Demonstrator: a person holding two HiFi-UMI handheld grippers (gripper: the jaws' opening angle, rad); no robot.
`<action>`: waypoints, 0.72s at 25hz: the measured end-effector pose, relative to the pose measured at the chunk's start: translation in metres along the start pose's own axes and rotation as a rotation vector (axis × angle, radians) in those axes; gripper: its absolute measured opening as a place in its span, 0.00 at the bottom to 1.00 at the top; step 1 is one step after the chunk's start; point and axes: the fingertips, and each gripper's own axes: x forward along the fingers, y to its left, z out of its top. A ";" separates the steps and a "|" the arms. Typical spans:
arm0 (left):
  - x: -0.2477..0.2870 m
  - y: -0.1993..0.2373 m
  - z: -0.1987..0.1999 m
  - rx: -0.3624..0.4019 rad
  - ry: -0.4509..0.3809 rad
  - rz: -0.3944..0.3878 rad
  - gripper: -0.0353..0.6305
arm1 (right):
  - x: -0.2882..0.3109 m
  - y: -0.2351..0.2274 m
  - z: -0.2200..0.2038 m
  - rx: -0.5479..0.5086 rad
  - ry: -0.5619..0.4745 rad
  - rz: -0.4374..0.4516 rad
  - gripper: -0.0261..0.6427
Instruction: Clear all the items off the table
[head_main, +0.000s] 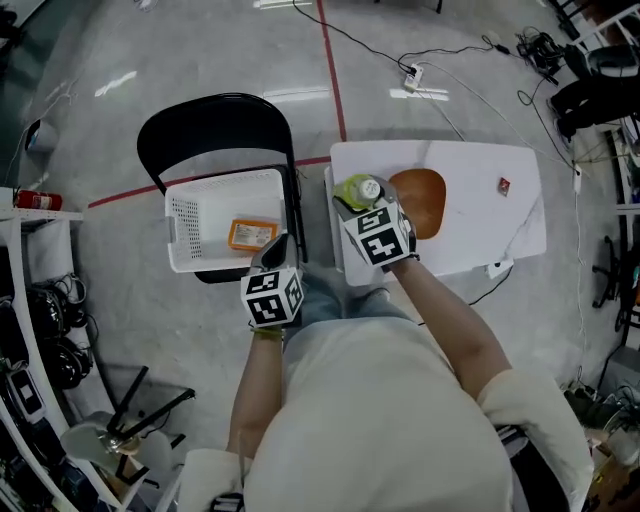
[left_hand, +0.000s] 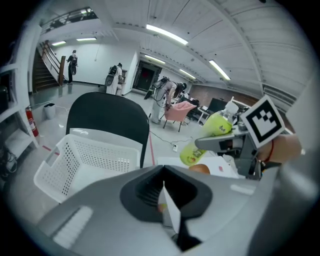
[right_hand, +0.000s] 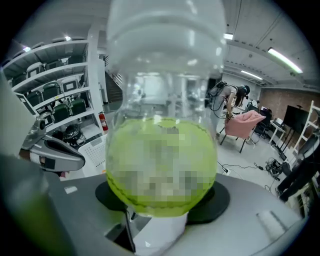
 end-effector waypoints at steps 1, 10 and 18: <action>-0.003 0.006 0.000 -0.005 -0.005 0.010 0.07 | 0.000 0.005 0.004 -0.013 -0.005 0.007 0.47; -0.032 0.061 0.001 -0.057 -0.033 0.091 0.07 | 0.007 0.057 0.036 -0.112 -0.025 0.079 0.47; -0.048 0.098 -0.003 -0.090 -0.034 0.124 0.07 | 0.025 0.109 0.053 -0.167 -0.011 0.150 0.47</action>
